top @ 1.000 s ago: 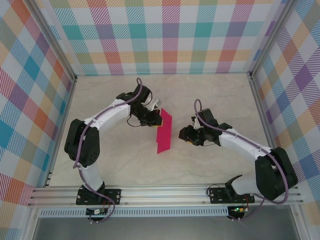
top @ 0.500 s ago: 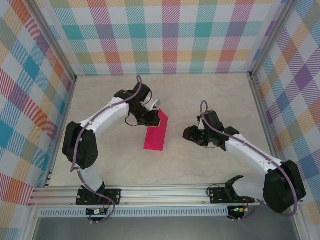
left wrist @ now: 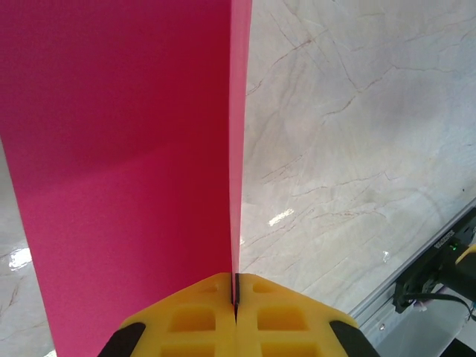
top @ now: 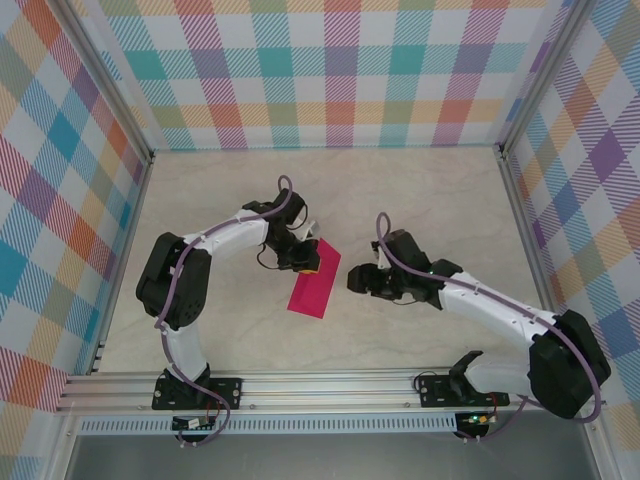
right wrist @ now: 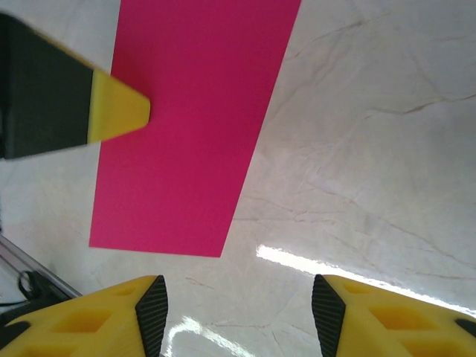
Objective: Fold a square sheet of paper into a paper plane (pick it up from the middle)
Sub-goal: Fold the triangle a second time at the center of the table.
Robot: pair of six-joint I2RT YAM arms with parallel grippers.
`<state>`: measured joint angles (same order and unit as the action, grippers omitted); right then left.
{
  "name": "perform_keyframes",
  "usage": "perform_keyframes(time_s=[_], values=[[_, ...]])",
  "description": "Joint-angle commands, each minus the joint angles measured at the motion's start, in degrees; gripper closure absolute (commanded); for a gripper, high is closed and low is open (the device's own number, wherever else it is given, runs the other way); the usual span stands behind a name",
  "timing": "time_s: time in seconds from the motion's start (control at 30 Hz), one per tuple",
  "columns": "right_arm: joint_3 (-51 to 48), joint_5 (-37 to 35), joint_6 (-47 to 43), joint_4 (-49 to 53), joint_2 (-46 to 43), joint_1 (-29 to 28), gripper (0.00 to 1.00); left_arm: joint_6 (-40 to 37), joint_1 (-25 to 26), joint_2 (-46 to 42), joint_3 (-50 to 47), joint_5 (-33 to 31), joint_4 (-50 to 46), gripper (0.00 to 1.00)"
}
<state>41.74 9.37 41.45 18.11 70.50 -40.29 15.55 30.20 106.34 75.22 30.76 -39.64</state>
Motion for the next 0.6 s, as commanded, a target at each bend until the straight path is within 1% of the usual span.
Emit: perform_keyframes(time_s=[0.0, 0.1, 0.2, 0.3, 0.37, 0.47, 0.57], values=[[2.7, -7.9, -1.8, -0.3, 2.1, -5.4, 0.39, 2.2, -0.8, 0.2, -1.3, -0.6, 2.2, 1.00], [4.9, -12.4, -2.2, -0.9, 5.8, -11.5, 0.38, 3.6, -1.7, 0.1, -1.7, 0.8, 3.9, 1.00], [8.5, -17.7, -3.4, -1.2, 10.5, -17.2, 0.33, 3.2, -1.8, 0.4, -1.7, 0.9, 3.7, 1.00], [12.7, -22.9, -5.3, -1.1, 14.8, -21.9, 0.31, 3.1, -1.9, 0.9, -2.0, 0.9, 3.6, 1.00], [14.9, -26.3, -6.4, -1.3, 17.5, -24.1, 0.27, 3.1, -2.0, 1.1, -2.2, 1.1, 3.9, 1.00], [17.5, -30.0, -7.3, -0.3, 20.9, -26.2, 0.26, 3.0, -2.0, 1.3, -2.3, 1.5, 3.9, 1.00], [19.4, -32.5, -6.7, 1.5, 23.6, -27.0, 0.26, 2.8, -2.0, 1.3, -2.5, 1.5, 3.6, 1.00]])
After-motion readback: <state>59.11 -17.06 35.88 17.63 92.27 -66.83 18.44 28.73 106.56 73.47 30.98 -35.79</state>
